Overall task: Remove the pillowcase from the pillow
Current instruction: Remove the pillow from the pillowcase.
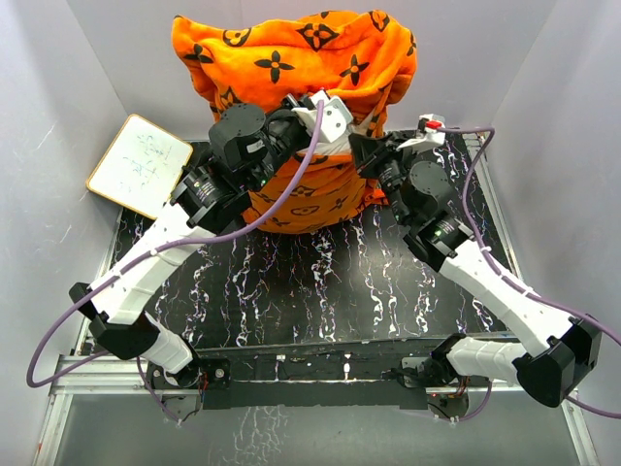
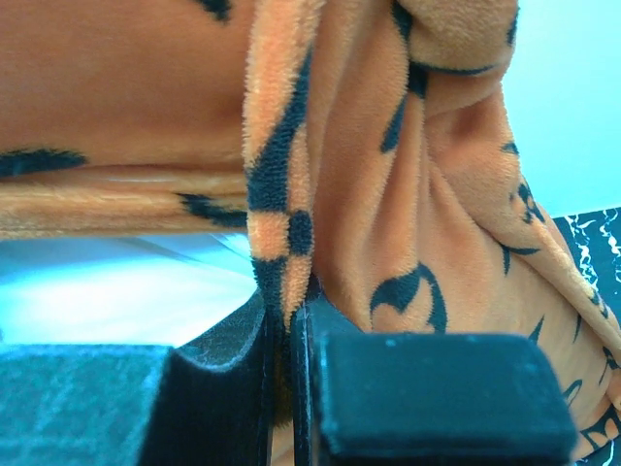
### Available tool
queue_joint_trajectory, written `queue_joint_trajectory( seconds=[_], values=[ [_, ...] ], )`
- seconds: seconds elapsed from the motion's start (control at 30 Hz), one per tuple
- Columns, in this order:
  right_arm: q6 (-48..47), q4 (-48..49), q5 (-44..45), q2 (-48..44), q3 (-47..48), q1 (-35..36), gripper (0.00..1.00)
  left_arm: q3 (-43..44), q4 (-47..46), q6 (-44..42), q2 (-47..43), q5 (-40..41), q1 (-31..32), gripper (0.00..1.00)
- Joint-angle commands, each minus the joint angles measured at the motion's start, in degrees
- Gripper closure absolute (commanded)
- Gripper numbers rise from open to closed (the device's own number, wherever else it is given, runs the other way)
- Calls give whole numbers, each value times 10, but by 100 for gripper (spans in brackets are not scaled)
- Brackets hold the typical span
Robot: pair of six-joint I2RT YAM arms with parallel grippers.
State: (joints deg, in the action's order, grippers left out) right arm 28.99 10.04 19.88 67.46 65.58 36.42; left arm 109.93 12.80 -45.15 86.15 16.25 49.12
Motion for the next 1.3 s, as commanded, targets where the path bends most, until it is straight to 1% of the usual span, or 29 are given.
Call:
queue_joint_trajectory(
  seconds=[0.0,0.13,0.27,0.37,0.43,0.5,0.6,0.63,0.67,0.7,0.83,0.9,1.03,1.17,1.27],
  values=[
    [-13,-110,72,0,-57,-55,92,39,-141,-48,-95,49,-6,100],
    [-13,-127,69,-18,-84,-82,92,55,-170,-59,-98,61,-5,100],
    [-17,-134,57,-47,-124,-113,92,62,-229,-74,-102,70,-5,100],
    [-20,-137,45,-57,-141,-128,92,73,-239,-57,-101,67,-5,100],
    [-29,-138,34,-61,-132,-128,92,85,-179,-22,-98,50,-5,100],
    [-44,-136,22,-64,-111,-128,92,94,-80,23,-95,18,-5,100],
    [-72,-143,16,-71,-62,-128,91,89,-14,78,-92,-12,-5,100],
    [-87,-143,8,-79,-46,-128,83,93,4,94,-88,-22,-5,100],
    [-101,-142,0,-87,-32,-128,72,97,21,110,-84,-27,-5,100],
    [-114,-136,-13,-98,-22,-128,65,103,35,123,-81,-35,-5,100],
    [-171,-103,-88,-144,-2,-127,44,119,74,162,-58,-67,-5,100],
    [-192,-96,-136,-158,5,-127,36,132,87,180,-46,-75,-5,100],
    [-218,-93,-208,-174,30,-126,28,152,102,204,-24,-85,-5,100],
    [-235,-69,-265,-186,47,-126,26,158,103,212,-12,-85,-5,100],
    [-245,-66,-308,-175,67,-125,26,160,103,213,-5,-83,-5,100]
  ],
)
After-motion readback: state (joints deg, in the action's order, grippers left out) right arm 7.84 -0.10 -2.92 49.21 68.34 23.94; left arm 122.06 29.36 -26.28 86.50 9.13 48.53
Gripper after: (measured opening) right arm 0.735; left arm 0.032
